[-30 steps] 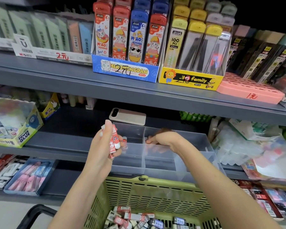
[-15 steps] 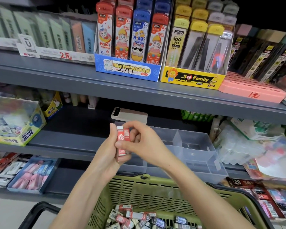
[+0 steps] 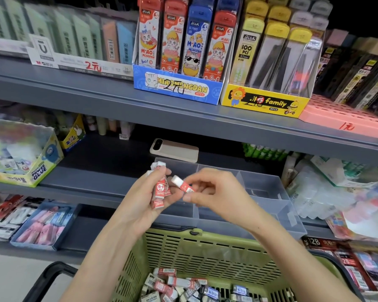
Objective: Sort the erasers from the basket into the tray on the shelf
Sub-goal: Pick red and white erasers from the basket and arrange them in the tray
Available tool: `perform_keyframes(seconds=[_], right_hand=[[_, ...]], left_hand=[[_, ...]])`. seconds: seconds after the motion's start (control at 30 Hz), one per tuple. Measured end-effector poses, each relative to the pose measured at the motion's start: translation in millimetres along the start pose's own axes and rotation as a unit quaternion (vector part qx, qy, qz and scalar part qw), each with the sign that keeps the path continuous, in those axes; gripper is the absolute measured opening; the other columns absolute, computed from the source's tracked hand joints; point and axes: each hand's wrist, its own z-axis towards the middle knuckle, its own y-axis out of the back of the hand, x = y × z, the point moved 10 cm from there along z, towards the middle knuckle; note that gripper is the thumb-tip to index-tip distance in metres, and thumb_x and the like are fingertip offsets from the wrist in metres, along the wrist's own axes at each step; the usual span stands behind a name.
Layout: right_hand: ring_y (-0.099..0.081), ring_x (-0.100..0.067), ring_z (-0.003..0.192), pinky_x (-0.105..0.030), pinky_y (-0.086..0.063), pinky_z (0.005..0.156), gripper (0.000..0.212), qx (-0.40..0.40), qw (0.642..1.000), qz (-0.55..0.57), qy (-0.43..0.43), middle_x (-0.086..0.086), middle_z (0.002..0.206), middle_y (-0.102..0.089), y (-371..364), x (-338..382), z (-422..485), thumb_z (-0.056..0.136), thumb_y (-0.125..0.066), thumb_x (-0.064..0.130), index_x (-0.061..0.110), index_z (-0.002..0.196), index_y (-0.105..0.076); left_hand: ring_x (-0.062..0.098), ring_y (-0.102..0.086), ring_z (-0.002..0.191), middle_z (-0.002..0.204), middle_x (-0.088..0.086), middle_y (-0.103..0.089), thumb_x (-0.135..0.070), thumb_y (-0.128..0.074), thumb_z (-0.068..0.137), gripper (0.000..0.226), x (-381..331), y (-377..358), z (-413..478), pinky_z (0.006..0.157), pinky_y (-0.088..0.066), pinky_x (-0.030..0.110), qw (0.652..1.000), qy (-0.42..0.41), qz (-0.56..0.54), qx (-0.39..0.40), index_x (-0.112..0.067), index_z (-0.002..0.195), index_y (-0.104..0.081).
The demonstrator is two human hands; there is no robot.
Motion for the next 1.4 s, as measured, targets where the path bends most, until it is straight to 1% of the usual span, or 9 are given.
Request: perform_keyframes(seconds=[0.1,0.2,0.4,0.63,0.8,1.0,1.13,1.3,1.4], right_hand=[[-0.061,-0.012,0.066,-0.033,-0.052,0.076,0.003,-0.007,0.999,0.017,-0.039,-0.001,0.073,-0.068,3.6,-13.7,8.7,0.085,-0.068,0.020,0.020,0.083,-0.070],[-0.060,-0.012,0.062,-0.029,-0.051,0.069,0.012,-0.028,0.992,0.066,-0.107,-0.006,0.072,-0.067,10.5,-36.7,29.6,0.088,-0.063,0.012,0.001,0.092,-0.067],[-0.062,-0.018,0.049,-0.034,-0.052,0.061,0.031,0.030,0.979,0.040,-0.197,-0.002,0.072,-0.061,-15.4,-63.9,71.2,0.079,-0.062,-0.007,0.010,0.103,-0.050],[-0.071,-0.025,0.079,-0.038,-0.059,0.076,0.008,0.109,0.953,-0.185,-0.212,-0.008,0.081,-0.071,-30.9,-65.3,91.0,0.077,-0.067,0.009,0.016,0.079,-0.065],[-0.069,-0.023,0.077,-0.037,-0.057,0.083,0.017,0.115,0.934,-0.237,-0.243,-0.015,0.088,-0.072,-28.8,-69.9,95.5,0.080,-0.064,0.007,-0.001,0.093,-0.071],[-0.061,-0.014,0.053,-0.025,-0.054,0.061,0.023,0.124,0.919,-0.229,-0.295,-0.010,0.070,-0.068,-31.7,-77.7,95.8,0.085,-0.062,0.004,-0.010,0.103,-0.064],[-0.071,-0.026,0.081,-0.039,-0.057,0.081,0.020,0.138,0.914,-0.258,-0.281,-0.017,0.093,-0.072,-40.3,-79.4,100.6,0.087,-0.058,0.005,-0.003,0.103,-0.066],[-0.063,-0.024,0.090,-0.023,-0.048,0.073,0.022,0.135,0.870,-0.422,-0.218,-0.005,0.099,-0.067,-47.2,-75.8,105.4,0.085,-0.059,0.016,0.013,0.104,-0.069],[-0.062,-0.026,0.094,-0.027,-0.049,0.077,0.020,0.053,0.919,-0.355,-0.161,-0.003,0.099,-0.066,-33.8,-53.9,100.9,0.087,-0.054,0.017,0.016,0.100,-0.069]], left_hand=[[0.015,-0.068,0.059,0.072,0.011,-0.070,-0.024,-0.055,0.092,0.019,-3.8,6.7,1.1,0.049,-0.053,0.022,1.000,-0.009,-0.005,-0.018,-0.005,0.094,-0.057],[0.012,-0.063,0.054,0.066,0.008,-0.067,-0.024,-0.058,0.089,0.019,-17.4,21.3,1.8,0.041,-0.046,0.018,0.997,-0.041,-0.045,-0.041,-0.006,0.095,-0.055],[0.011,-0.059,0.055,0.064,0.005,-0.064,-0.024,-0.061,0.081,0.020,-28.0,38.9,3.2,0.041,-0.043,0.017,0.990,-0.073,-0.101,-0.058,-0.008,0.093,-0.056],[0.011,-0.060,0.054,0.063,0.005,-0.064,-0.021,-0.059,0.087,0.015,-29.3,40.7,2.1,0.040,-0.044,0.017,0.989,-0.072,-0.118,-0.058,-0.008,0.093,-0.055],[0.012,-0.061,0.054,0.063,0.004,-0.064,-0.020,-0.055,0.093,0.012,-30.8,41.3,-0.3,0.041,-0.044,0.018,0.988,-0.068,-0.129,-0.058,-0.008,0.094,-0.055],[0.011,-0.059,0.054,0.063,0.004,-0.063,-0.025,-0.059,0.087,0.018,-30.4,38.5,0.2,0.041,-0.043,0.017,0.989,-0.062,-0.130,-0.041,-0.009,0.092,-0.054],[0.010,-0.057,0.054,0.063,0.003,-0.061,-0.030,-0.063,0.073,0.029,-30.2,35.5,-0.6,0.036,-0.038,0.015,0.992,-0.065,-0.102,-0.029,-0.010,0.091,-0.053],[0.009,-0.055,0.055,0.065,0.003,-0.060,-0.034,-0.062,0.073,0.032,-27.7,33.7,-1.0,0.035,-0.034,0.015,0.997,-0.060,-0.044,-0.033,-0.010,0.093,-0.055],[0.010,-0.057,0.058,0.068,0.004,-0.061,-0.035,-0.061,0.075,0.033,-28.1,32.7,-1.4,0.037,-0.036,0.016,0.997,-0.066,-0.037,-0.028,-0.009,0.096,-0.058]])
